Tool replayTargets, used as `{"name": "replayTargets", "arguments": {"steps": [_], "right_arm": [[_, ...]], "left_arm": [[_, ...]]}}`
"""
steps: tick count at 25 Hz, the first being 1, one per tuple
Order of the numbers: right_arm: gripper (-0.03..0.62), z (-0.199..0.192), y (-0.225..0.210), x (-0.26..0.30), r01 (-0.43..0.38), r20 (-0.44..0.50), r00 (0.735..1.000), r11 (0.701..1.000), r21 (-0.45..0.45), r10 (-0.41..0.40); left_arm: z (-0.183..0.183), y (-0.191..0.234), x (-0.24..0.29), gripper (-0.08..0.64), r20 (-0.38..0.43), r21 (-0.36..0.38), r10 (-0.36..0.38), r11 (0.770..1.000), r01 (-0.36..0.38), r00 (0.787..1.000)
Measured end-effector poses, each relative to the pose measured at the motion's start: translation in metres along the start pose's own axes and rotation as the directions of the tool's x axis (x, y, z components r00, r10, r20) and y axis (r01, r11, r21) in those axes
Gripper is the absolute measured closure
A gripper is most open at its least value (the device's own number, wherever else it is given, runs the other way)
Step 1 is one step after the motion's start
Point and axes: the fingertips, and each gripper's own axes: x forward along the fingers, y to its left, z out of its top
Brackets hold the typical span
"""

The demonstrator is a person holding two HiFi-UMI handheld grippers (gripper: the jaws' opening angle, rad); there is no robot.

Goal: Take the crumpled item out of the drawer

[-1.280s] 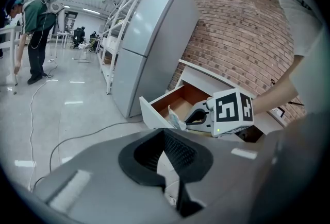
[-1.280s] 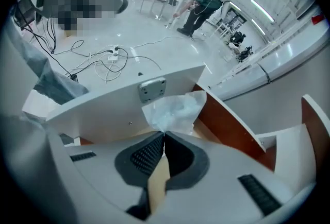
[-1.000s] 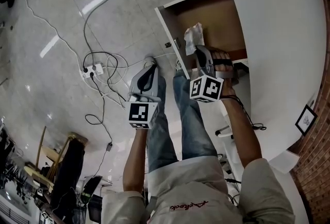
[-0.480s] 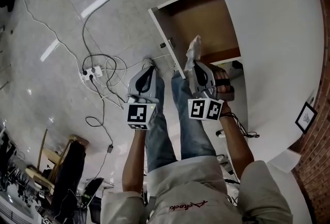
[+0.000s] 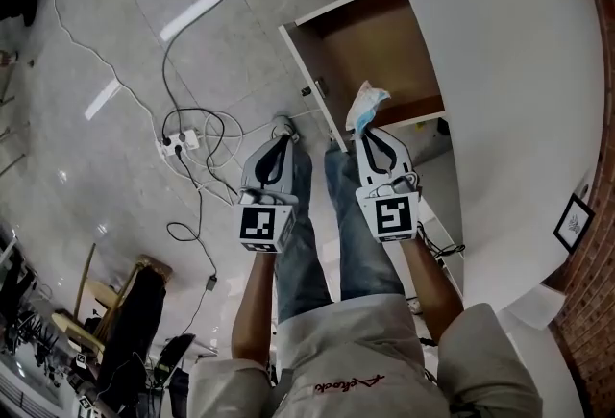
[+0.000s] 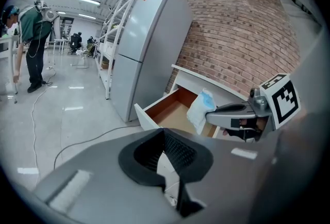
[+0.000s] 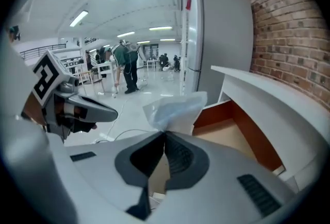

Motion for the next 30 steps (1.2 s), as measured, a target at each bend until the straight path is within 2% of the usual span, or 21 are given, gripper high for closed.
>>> {"name": "replayTargets", "arguments": {"steps": [3, 12, 16, 23, 30], "right_arm": [[0.578, 0.009, 0.001, -0.006, -0.006, 0.021, 1.000, 0.999, 0.048, 0.005], [0.580, 0.075, -0.013, -0.031, 0.014, 0.099, 0.995, 1.000, 0.028, -0.017], [0.580, 0.110, -0.023, -0.046, 0.023, 0.134, 0.991, 0.999, 0.022, -0.026], [0.580, 0.175, -0.051, -0.064, 0.051, 0.215, 0.975, 0.999, -0.006, -0.048], [0.580, 0.230, -0.072, -0.094, 0.074, 0.286, 0.956, 0.997, -0.001, -0.070]], "left_arm": [[0.011, 0.000, -0.009, 0.551, 0.015, -0.011, 0.012, 1.000, -0.012, 1.000], [0.071, -0.008, -0.035, 0.551, 0.072, 0.012, 0.027, 1.000, -0.028, 0.997], [0.108, -0.015, -0.045, 0.551, 0.106, 0.036, 0.034, 0.999, -0.038, 0.994], [0.193, -0.021, -0.050, 0.551, 0.209, 0.084, 0.045, 0.994, -0.063, 0.977], [0.253, -0.037, -0.065, 0.551, 0.275, 0.119, 0.041, 0.990, -0.076, 0.960]]}}
